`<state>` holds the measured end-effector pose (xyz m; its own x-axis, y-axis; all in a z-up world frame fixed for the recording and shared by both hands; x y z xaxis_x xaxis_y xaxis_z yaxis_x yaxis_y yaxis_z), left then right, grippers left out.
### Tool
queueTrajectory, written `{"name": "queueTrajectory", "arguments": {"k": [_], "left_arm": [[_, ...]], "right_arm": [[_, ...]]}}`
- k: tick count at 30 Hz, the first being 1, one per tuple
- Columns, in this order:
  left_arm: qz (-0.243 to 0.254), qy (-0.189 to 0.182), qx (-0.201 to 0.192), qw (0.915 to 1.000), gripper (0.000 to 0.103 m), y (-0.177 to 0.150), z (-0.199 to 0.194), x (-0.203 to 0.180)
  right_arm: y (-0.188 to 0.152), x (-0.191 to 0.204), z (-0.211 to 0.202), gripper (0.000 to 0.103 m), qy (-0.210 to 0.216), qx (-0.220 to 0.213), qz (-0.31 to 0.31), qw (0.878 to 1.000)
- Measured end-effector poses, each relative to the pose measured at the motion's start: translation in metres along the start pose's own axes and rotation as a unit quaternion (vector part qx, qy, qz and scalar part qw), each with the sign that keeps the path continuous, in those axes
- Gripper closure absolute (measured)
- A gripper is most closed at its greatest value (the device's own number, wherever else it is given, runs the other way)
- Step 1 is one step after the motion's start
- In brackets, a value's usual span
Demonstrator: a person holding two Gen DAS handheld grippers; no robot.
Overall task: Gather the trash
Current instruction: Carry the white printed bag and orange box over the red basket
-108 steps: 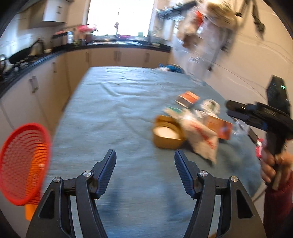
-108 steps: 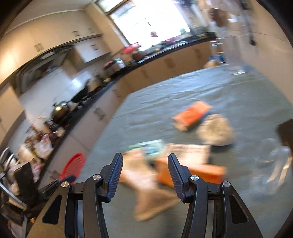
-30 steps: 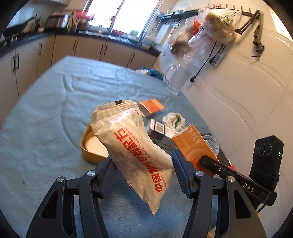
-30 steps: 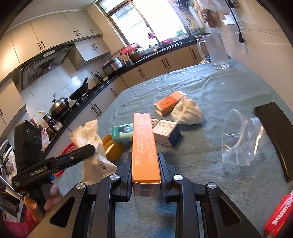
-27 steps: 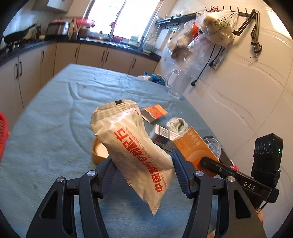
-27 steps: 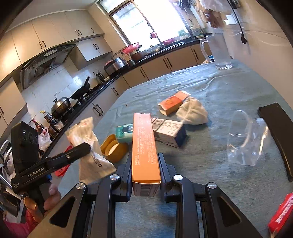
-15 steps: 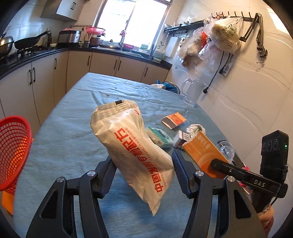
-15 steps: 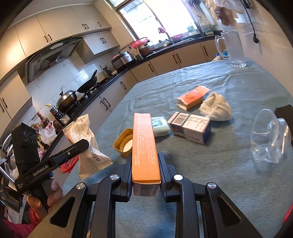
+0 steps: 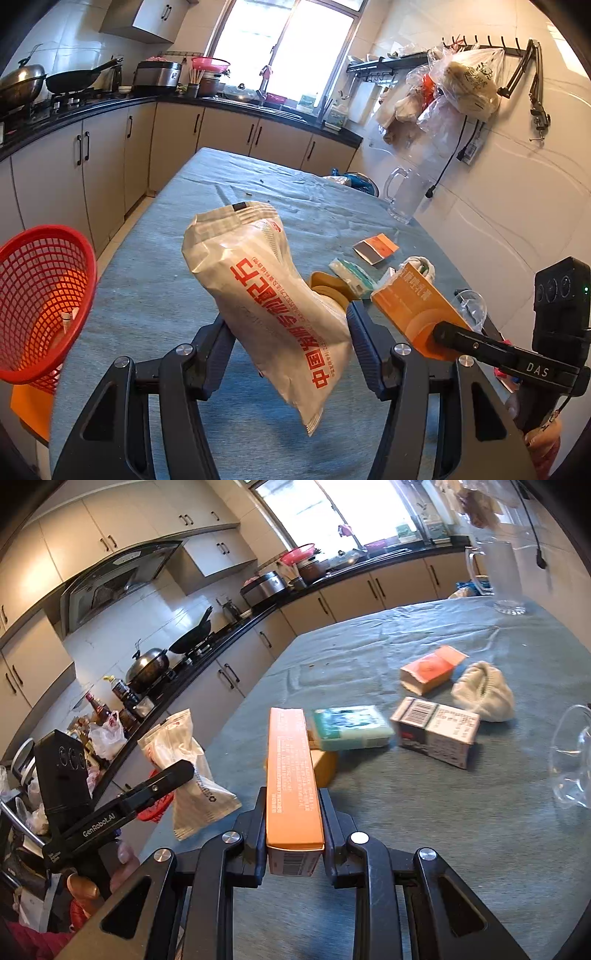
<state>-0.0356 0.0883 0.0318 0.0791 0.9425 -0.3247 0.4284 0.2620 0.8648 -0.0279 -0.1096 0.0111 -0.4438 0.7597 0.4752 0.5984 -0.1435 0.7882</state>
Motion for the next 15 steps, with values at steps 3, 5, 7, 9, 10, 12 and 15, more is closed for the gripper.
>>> {"name": "queueTrajectory", "arguments": {"k": [3,5,7,9,10,12,15], "left_arm": [[-0.005,0.003,-0.003,1.0000,0.044,0.002,-0.002,0.007],[-0.008,0.006,-0.006,0.9999,0.044,0.004,-0.005,0.014],[-0.011,0.010,-0.010,0.9998,0.044,0.006,-0.008,0.020],[-0.015,0.016,-0.015,0.9996,0.044,0.009,-0.012,0.029],[-0.016,0.018,-0.016,0.9996,0.044,0.009,-0.014,0.031],[-0.020,0.025,-0.021,0.9993,0.044,0.012,-0.017,0.040],[-0.023,0.037,-0.030,0.9986,0.044,0.016,-0.024,0.054]], "right_arm": [[0.000,0.010,0.006,0.077,0.005,0.005,-0.007,1.000],[0.000,0.016,0.011,0.077,0.008,0.009,-0.011,1.000],[-0.001,0.023,0.017,0.077,0.012,0.014,-0.013,1.000],[-0.002,0.028,0.024,0.077,0.015,0.020,-0.016,1.000],[-0.002,0.032,0.027,0.077,0.017,0.023,-0.018,0.999],[-0.003,0.037,0.033,0.077,0.021,0.028,-0.021,0.999],[-0.003,0.047,0.041,0.077,0.028,0.036,-0.026,0.999]]}}
Point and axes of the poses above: each gripper's, at about its wrist camera, not at the fingertips, and z roughly the way its jaws point, x to its left, y to its top, the point moved 6 cm from there along z, roughly the way its jaws point, and after that the axes turned 12 degrees about -x, right-handed, at the moved point
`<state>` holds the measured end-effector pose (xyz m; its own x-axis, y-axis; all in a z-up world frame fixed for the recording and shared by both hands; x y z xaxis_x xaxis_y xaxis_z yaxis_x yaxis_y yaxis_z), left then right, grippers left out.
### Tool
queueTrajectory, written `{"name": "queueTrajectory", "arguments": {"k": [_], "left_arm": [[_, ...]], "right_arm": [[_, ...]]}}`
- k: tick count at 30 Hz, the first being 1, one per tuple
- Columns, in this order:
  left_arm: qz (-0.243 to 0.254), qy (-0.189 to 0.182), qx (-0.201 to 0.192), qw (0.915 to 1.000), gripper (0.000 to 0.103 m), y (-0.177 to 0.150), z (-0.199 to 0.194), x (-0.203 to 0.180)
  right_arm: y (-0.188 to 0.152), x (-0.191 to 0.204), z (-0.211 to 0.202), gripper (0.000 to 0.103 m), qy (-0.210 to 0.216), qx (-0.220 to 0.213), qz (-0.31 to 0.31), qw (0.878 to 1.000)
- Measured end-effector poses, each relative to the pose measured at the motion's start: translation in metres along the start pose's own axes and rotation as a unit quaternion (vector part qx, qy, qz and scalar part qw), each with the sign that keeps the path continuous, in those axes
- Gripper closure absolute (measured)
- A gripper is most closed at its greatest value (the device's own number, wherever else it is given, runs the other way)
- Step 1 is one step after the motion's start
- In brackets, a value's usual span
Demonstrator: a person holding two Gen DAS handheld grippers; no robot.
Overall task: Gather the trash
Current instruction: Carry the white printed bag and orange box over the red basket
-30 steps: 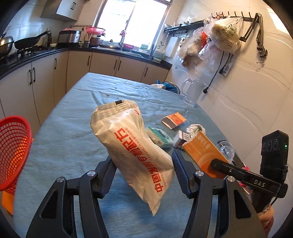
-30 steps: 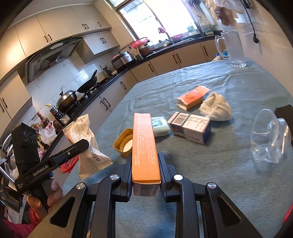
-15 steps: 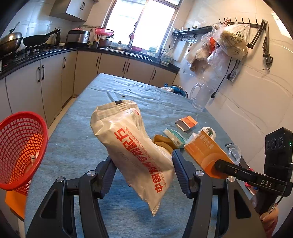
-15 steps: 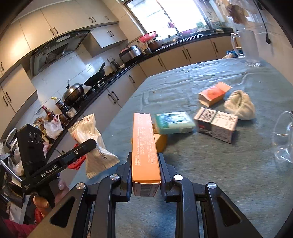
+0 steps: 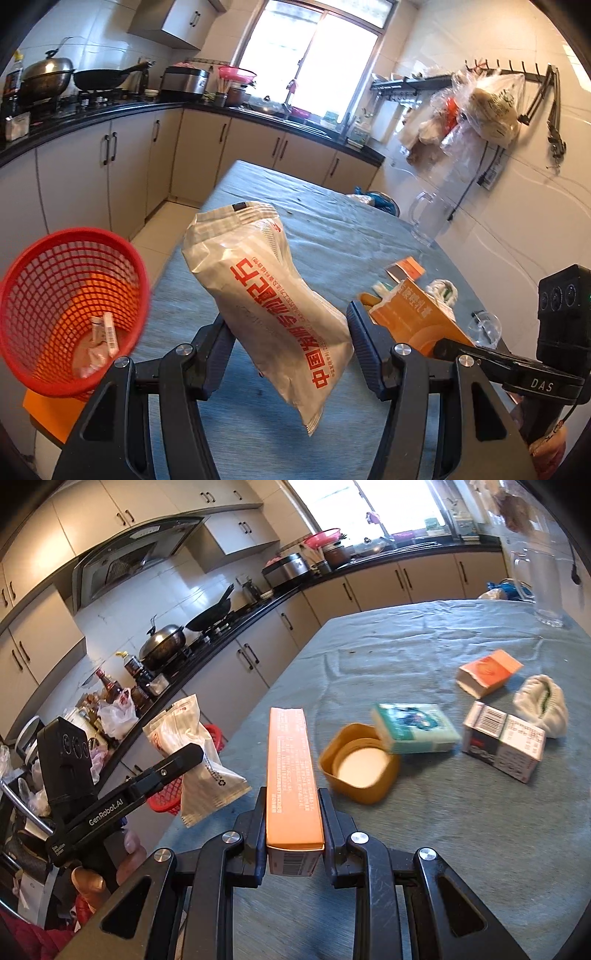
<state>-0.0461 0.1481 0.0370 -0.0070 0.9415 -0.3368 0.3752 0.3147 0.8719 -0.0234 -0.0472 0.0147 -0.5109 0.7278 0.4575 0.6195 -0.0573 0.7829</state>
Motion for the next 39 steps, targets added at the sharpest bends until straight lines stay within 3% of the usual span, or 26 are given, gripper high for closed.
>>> {"name": "queueTrajectory", "arguments": {"k": [17,39], "left_arm": [[-0.026,0.078,-0.032,0.9961,0.044,0.026,-0.022,0.090],[-0.071,0.147,-0.030,0.9861,0.044,0.026,-0.050,0.194]], "right_arm": [[0.001,0.074,0.069,0.077,0.044,0.048,-0.046,0.997],[-0.004,0.159,0.146,0.077,0.088,0.091,-0.073,0.989]]}}
Point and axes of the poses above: each gripper's, at about its wrist camera, not at the fingertips, and z roughly the way its jaws point, x to its left, y to its top, the point moved 6 cm from there along z, roughly the way its jaws point, and after that the axes turned 12 degrees about -x, right-handed, at the moved point
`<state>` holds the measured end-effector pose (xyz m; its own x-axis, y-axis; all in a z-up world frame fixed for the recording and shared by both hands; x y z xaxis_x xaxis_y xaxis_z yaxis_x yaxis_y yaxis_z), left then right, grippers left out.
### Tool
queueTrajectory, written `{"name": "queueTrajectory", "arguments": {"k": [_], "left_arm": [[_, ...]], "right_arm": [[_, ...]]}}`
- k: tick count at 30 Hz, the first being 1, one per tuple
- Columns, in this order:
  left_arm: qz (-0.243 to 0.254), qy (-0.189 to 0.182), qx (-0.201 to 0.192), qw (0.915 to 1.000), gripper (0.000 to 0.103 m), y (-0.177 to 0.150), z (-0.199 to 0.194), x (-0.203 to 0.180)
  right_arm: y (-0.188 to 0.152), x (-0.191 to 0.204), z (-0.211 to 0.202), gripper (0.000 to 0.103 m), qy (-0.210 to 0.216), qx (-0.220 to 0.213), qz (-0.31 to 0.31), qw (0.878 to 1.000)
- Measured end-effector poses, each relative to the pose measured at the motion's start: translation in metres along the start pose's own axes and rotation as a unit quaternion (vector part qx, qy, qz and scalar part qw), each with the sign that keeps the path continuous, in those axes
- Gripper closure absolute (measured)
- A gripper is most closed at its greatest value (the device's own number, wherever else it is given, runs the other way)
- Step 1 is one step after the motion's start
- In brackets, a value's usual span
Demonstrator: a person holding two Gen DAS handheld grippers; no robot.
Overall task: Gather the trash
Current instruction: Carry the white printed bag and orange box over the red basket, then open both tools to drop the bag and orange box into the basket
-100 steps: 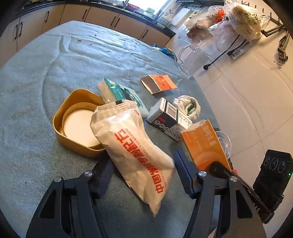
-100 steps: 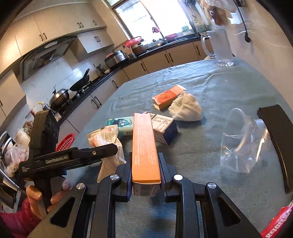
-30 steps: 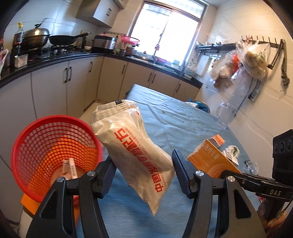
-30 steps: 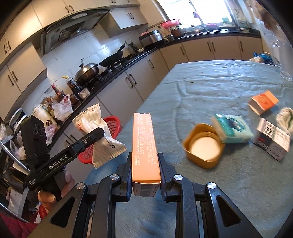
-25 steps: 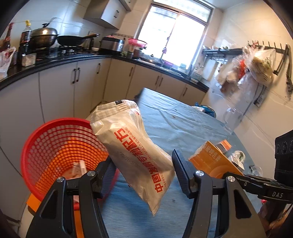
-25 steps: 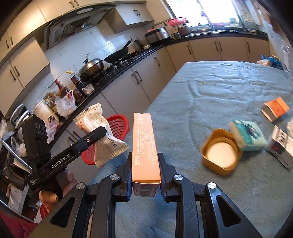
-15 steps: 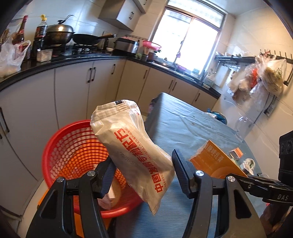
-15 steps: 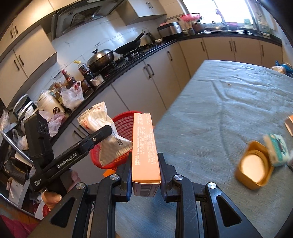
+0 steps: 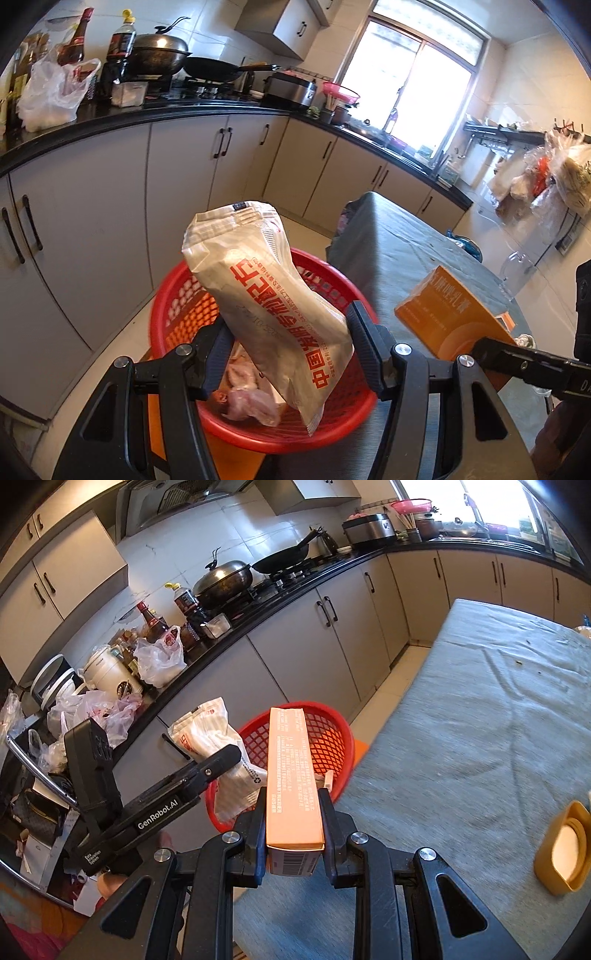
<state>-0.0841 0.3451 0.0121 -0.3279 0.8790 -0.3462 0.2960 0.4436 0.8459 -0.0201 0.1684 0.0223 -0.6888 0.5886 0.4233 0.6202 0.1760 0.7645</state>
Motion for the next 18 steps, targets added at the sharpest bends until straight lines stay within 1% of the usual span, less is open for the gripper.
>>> {"name": "queueTrajectory", "arguments": {"k": [6,13,18], "left_arm": [[-0.003,0.007,0.017,0.9998,0.044,-0.005,0.009,0.016],[0.024,0.011,0.046,0.9986,0.044,-0.013,0.021,0.021],[0.041,0.016,0.063,0.9970,0.044,-0.021,0.029,0.021]], "right_arm": [[0.003,0.005,0.025,0.077,-0.002,0.011,0.001,1.000],[-0.002,0.001,0.061,0.077,-0.008,0.032,0.022,0.999],[-0.004,-0.004,0.078,0.077,-0.016,0.040,0.028,0.999]]}}
Point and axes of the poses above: each gripper's, at about its wrist camera, not at the fingertips, and z roughly the way its jaws point, x to its left, y to its top, the point moved 6 cm from there along z, roughly the way its jaws point, and after that the axes turned 12 degrees about -x, right-handed, at the moved point
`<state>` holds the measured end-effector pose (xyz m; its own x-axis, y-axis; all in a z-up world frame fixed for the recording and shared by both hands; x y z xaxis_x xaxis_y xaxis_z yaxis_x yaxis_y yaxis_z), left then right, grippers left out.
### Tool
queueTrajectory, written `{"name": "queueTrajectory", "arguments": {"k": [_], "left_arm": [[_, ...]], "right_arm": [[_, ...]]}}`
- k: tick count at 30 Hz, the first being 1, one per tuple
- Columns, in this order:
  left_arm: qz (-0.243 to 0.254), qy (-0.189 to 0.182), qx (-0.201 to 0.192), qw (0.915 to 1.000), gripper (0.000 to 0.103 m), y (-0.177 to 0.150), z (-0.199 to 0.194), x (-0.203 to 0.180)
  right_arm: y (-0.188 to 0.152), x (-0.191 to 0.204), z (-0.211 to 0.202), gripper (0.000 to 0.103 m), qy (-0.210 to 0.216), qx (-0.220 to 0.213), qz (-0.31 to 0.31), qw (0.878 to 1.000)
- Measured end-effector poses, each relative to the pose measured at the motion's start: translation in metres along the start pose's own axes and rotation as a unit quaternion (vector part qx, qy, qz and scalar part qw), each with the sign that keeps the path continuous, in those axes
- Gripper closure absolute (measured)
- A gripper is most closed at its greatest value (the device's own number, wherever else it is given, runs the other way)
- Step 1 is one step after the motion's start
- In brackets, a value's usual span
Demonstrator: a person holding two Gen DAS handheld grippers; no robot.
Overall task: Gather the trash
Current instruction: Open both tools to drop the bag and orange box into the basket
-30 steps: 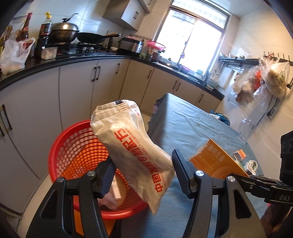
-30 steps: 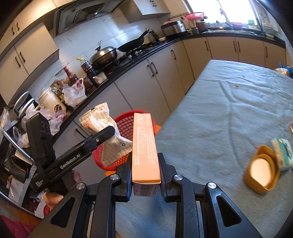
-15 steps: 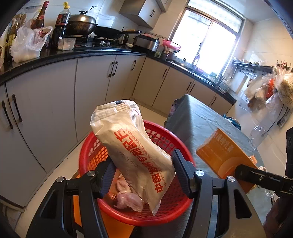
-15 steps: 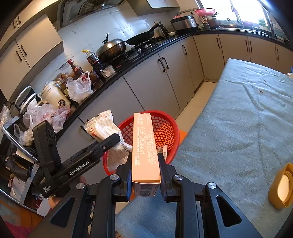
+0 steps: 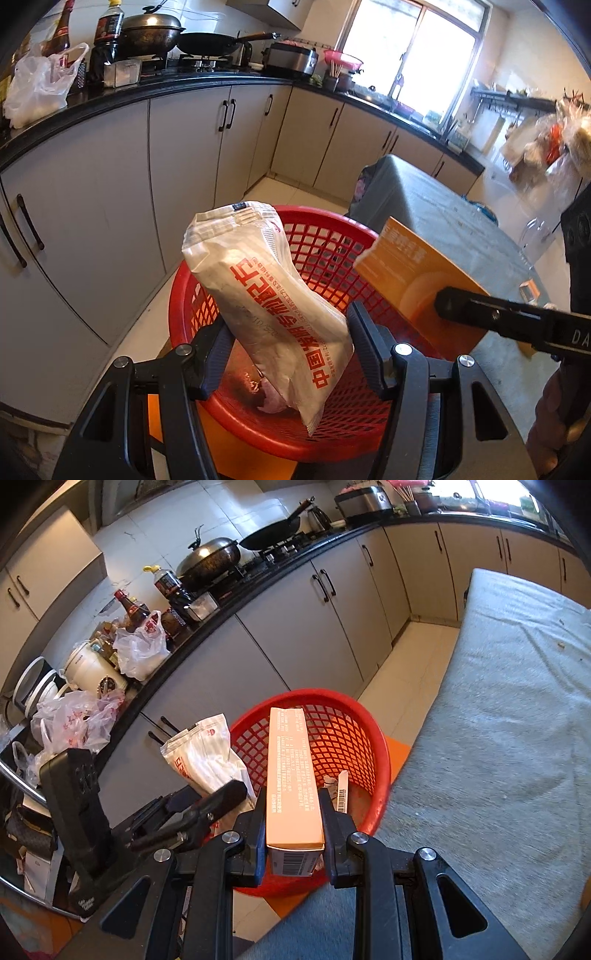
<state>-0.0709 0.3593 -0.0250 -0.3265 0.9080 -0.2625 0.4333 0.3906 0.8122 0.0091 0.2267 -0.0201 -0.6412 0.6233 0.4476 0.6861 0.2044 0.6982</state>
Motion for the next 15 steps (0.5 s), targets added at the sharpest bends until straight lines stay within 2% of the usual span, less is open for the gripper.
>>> {"name": "queueTrajectory", "arguments": {"k": [8,15], "left_arm": [[0.019,0.001,0.024,0.9995,0.044,-0.005,0.016,-0.003],[0.019,-0.006,0.027,0.9994,0.041,-0.004,0.019,-0.003]], "right_arm": [[-0.006,-0.010,0.017,0.077,-0.010,0.022,0.012,1.000],[-0.004,-0.008,0.019,0.075,-0.017,0.019,0.006,1.000]]}}
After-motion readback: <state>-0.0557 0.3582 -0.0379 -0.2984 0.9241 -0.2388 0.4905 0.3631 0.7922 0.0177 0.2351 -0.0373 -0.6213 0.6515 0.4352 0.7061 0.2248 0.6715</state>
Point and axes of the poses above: each gripper's, at about its wrist camera, not at the fingertips, and z roughly the way its jaws point, x to its left, y to its top, the point moved 6 cm from there along z, roughly the way its jaws point, and after that the axes turned 12 degrees about -x, right-handed, at the moved point
